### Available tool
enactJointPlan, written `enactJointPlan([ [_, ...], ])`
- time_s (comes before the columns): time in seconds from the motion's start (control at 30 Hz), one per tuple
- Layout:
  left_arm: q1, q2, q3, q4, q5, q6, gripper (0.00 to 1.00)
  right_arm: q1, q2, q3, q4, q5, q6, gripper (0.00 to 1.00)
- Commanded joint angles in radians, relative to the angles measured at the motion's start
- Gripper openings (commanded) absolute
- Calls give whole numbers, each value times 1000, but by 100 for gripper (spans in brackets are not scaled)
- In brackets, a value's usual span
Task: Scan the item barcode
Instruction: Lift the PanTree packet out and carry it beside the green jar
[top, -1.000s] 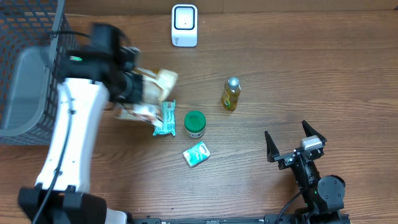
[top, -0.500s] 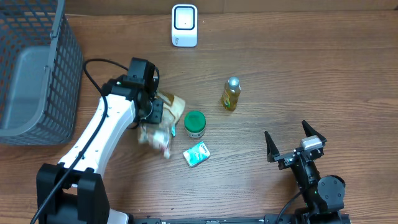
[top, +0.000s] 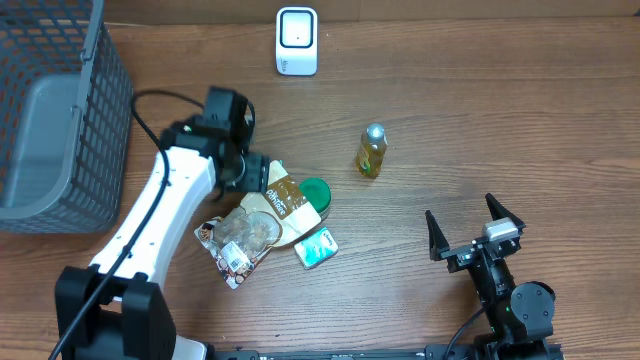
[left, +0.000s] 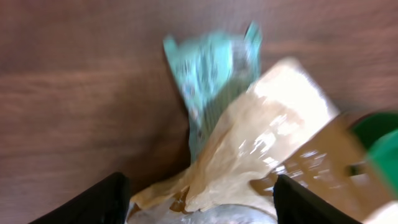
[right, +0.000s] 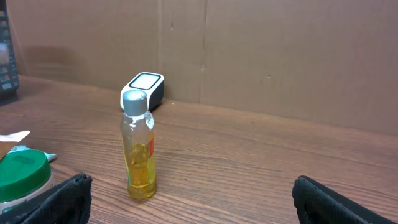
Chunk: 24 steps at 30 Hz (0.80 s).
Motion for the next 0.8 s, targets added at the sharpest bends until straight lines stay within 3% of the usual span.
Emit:
enactJointPlan([
  [0.0,27,-40,124,-27,18,-43,76,-3,-9,-11,3,6,3,100],
  [0.1,43,-40,190,-63,152,-20,79,-3,-9,-11,3,6,2,100],
  [0.2,41,-40,208,-105,343,97,75,-3,-9,-11,3,6,2,100],
  [0.3,31,-36,200,-177,358,161,68,-3,-9,-11,3,6,2,100],
  [0.33,24,-36,191,-204,340,172,57,-3,-9,-11,3,6,2,100],
  [0.4,15,-36,165,-246,303,177,22,-3,-9,-11,3,6,2,100],
  [0.47,6,-36,125,-275,288,177,9,-3,-9,-10,3,6,2,100],
  [0.77,-45,-36,-142,-284,343,193,4,-3,-9,-11,3,6,2,100],
])
